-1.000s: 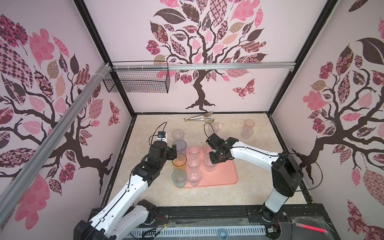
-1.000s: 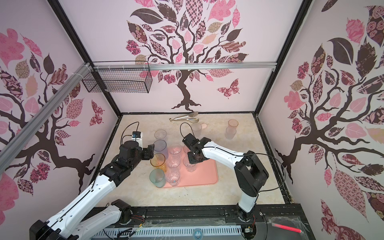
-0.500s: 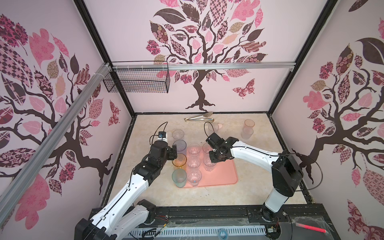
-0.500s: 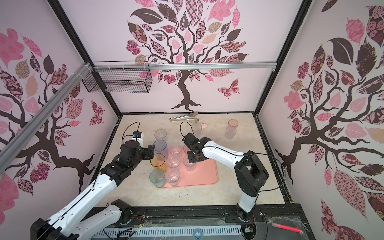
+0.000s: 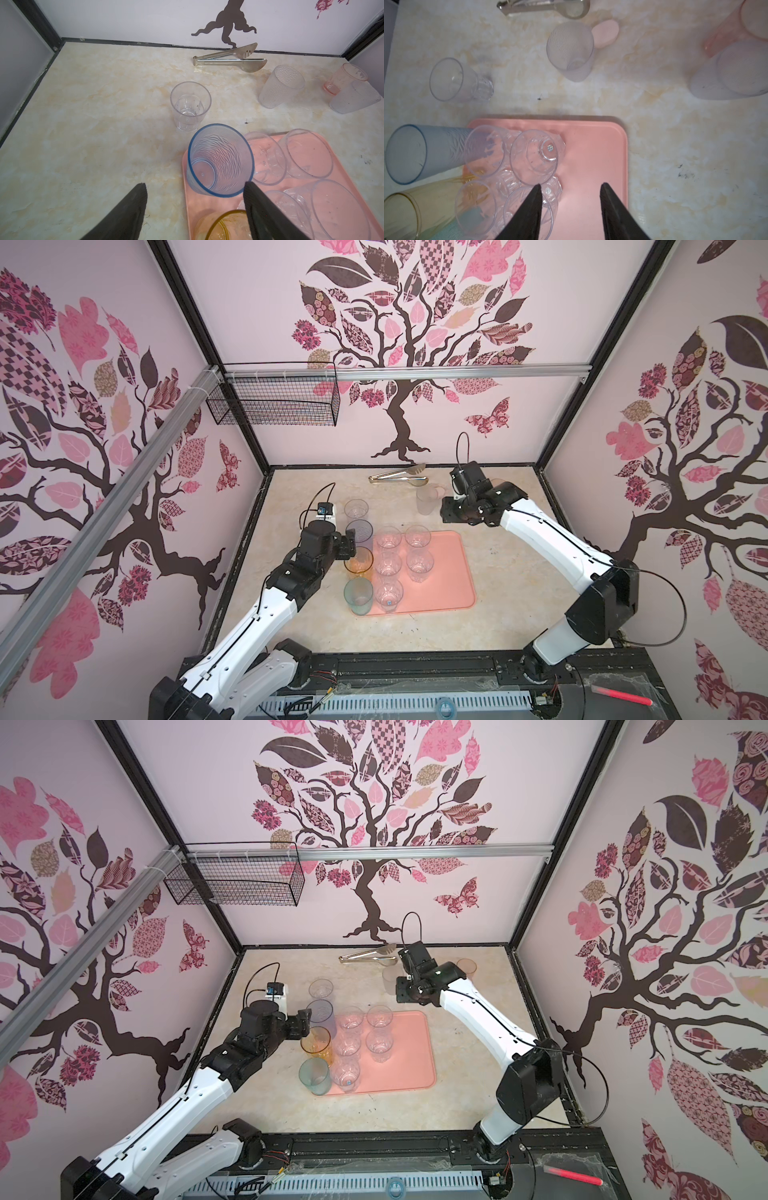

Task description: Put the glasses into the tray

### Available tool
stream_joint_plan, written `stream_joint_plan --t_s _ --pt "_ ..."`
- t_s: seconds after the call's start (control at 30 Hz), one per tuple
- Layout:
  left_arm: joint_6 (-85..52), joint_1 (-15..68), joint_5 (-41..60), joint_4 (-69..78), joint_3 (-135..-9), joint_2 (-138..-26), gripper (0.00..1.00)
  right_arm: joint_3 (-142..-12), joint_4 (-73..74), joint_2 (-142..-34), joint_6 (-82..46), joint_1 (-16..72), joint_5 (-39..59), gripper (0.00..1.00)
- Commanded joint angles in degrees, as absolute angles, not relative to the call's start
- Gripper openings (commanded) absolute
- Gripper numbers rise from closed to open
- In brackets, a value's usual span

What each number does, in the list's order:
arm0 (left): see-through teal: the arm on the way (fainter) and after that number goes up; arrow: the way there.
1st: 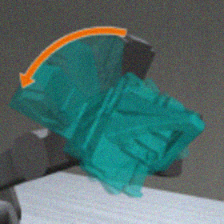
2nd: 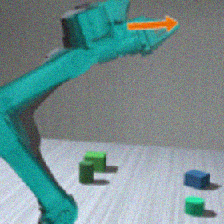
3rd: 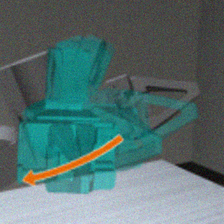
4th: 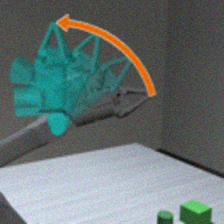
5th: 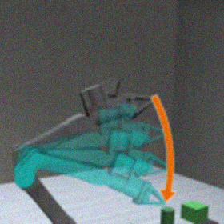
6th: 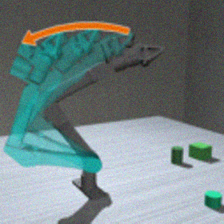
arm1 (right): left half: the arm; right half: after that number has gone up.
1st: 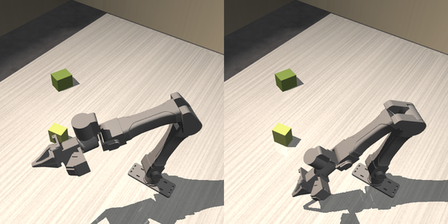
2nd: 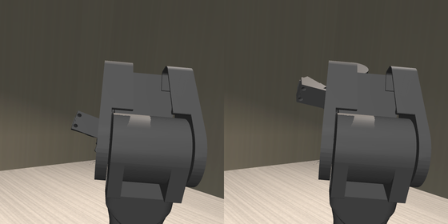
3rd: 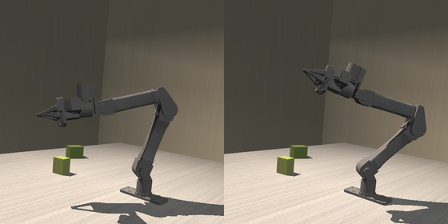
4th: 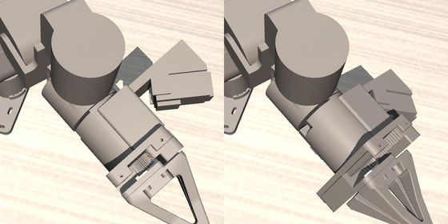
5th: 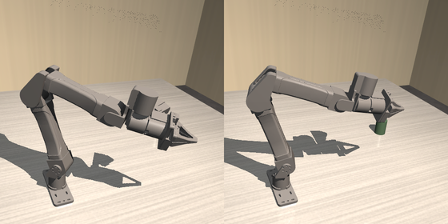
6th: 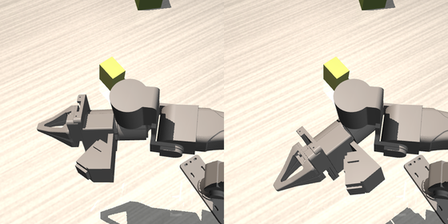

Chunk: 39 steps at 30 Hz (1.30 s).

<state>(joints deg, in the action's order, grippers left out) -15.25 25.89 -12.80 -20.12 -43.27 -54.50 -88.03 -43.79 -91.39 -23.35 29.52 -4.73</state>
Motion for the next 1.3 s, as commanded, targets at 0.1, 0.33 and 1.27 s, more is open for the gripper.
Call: stream_joint_plan --t_s 0.1,0.33,1.27 --pt "-12.57 25.71 -12.2 -20.47 -45.49 -55.37 0.77 -91.87 -36.57 -96.93 -25.38 27.35 -8.06 0.51" --pt "-13.27 25.75 -12.48 -18.42 -42.31 -55.08 0.77 -100.35 -35.8 -107.84 -23.38 25.18 -11.13 0.53" --pt "-12.74 25.48 -14.05 -20.2 -42.58 -56.59 0.78 -107.38 -34.98 -123.0 -25.02 23.89 -5.22 0.54"
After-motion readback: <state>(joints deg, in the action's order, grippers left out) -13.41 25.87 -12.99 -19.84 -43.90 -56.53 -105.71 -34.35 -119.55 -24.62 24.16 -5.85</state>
